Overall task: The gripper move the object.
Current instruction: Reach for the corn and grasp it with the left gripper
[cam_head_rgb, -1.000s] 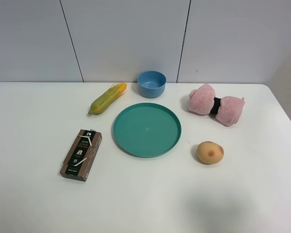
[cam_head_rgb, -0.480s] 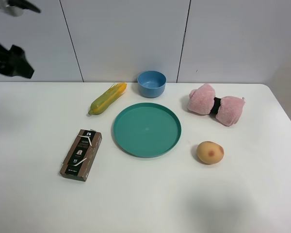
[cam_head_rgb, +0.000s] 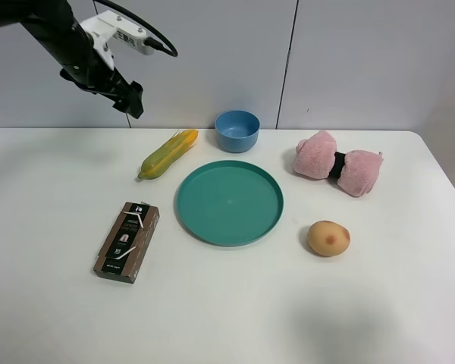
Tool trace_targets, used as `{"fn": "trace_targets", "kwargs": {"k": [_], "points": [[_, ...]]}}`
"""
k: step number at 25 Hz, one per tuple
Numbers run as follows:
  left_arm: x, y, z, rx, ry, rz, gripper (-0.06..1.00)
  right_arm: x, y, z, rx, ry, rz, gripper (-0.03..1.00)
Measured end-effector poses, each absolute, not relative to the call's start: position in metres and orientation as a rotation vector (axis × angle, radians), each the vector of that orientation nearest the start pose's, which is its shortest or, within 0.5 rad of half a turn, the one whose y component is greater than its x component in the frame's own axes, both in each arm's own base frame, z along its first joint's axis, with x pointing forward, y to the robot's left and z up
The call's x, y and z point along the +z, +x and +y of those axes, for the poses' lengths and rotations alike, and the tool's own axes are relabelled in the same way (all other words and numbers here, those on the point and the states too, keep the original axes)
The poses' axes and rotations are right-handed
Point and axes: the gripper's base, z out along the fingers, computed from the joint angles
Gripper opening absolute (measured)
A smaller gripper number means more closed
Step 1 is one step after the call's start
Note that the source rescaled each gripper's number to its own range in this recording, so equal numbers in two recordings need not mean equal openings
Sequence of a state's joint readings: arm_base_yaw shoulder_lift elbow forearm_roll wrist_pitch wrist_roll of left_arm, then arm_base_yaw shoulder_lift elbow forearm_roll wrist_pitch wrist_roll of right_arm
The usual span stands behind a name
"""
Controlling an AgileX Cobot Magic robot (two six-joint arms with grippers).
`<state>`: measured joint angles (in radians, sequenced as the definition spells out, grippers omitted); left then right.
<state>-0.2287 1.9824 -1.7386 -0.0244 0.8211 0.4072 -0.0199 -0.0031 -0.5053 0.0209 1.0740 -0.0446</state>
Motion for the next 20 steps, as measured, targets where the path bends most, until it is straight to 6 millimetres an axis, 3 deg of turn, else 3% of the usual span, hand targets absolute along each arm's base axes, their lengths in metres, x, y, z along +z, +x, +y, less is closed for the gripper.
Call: {"fn": "trace_targets", "kwargs": {"k": [7, 13, 20], "points": [[0.215, 0.461, -0.132, -0.091, 0.821, 2.431, 1.00, 0.278, -0.007, 0.002, -0.015, -0.027, 2.049, 1.00], [0.166, 0.471, -0.135, -0.112, 0.815, 2.490, 1.00, 0.278, -0.007, 0.002, -0.015, -0.027, 2.049, 1.00], [0.132, 0.478, -0.138, -0.130, 0.782, 2.507, 1.00, 0.278, -0.007, 0.002, -0.015, -0.027, 2.049, 1.00]]}}
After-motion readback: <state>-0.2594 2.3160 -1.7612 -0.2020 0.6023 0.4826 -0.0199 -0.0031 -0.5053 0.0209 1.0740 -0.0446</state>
